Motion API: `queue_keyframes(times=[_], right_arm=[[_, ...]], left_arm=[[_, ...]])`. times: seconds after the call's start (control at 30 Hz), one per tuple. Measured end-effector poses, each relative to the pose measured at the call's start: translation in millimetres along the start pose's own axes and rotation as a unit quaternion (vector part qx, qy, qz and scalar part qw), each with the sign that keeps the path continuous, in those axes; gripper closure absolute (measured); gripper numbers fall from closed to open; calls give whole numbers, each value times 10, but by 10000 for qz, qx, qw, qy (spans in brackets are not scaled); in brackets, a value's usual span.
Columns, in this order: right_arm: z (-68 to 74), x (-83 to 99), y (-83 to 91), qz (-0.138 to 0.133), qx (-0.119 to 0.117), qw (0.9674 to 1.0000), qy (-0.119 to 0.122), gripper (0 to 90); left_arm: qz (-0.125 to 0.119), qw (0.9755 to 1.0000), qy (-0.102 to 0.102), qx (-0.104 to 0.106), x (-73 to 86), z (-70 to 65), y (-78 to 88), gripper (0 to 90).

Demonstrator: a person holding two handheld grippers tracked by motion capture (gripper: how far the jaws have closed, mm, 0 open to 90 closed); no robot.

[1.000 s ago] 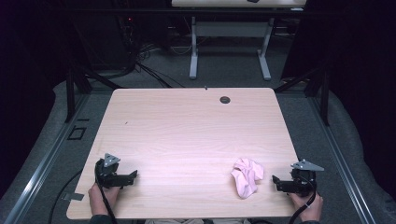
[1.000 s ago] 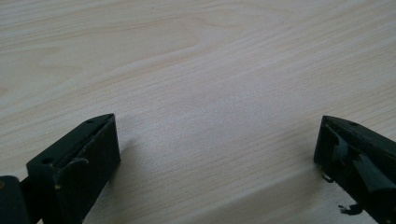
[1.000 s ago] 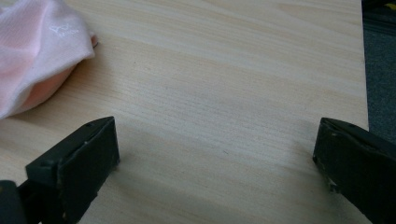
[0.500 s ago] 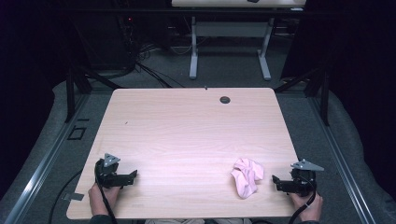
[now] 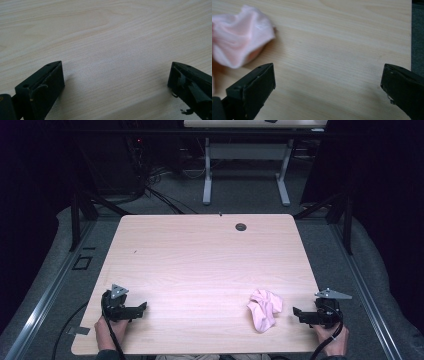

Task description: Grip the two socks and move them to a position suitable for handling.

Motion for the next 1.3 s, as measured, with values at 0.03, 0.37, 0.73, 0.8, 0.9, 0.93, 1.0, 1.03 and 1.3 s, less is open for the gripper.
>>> queue_keyframes(times=[0.03, 0.37, 0.73, 0.8, 0.9, 0.93, 1.0, 1.03, 1.3], right_arm=[[34, -21, 26, -21, -102, 9999, 31, 0], [582, -360, 134, -69, -582, 9958, 697, 0], [1003, -487, -265, 527, -986, 9861, 1231, 0], [1021, -477, -345, 660, -971, 9850, 1263, 0], [984, -436, -480, 896, -991, 9841, 1169, 32], [972, -422, -514, 932, -938, 9849, 1119, 71], [952, -399, -551, 987, -975, 9845, 1076, 131], [952, -399, -551, 987, -975, 9845, 1076, 131], [936, -343, -590, 1089, -835, 9851, 1036, 325]], left_arm=[[-1, 10000, 2, -1, 0, 0, 0, 4], [-3, 10000, 3, -1, 0, 0, 0, 5], [-1, 10000, 0, -4, 1, 1, 1, 6], [-2, 10000, -1, -4, 1, 1, 2, 6], [-2, 10000, -3, 3, 1, 1, 2, 7], [-2, 10000, -3, 3, 1, 1, 2, 7], [-7, 10000, -5, 2, 1, 1, 2, 7], [-7, 10000, -5, 2, 1, 1, 2, 7], [-2, 10000, -6, 3, 1, 1, 3, 7]])
Point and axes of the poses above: each handheld gripper's, and its own axes: y roughly backward along the jaws, x roughly out of its underside, z roughly to its left, the point moved 4 cm from there along -y, roughly forward along the jaws, and after that the axes turned 12 degrees about -x, right-handed, at the moved point
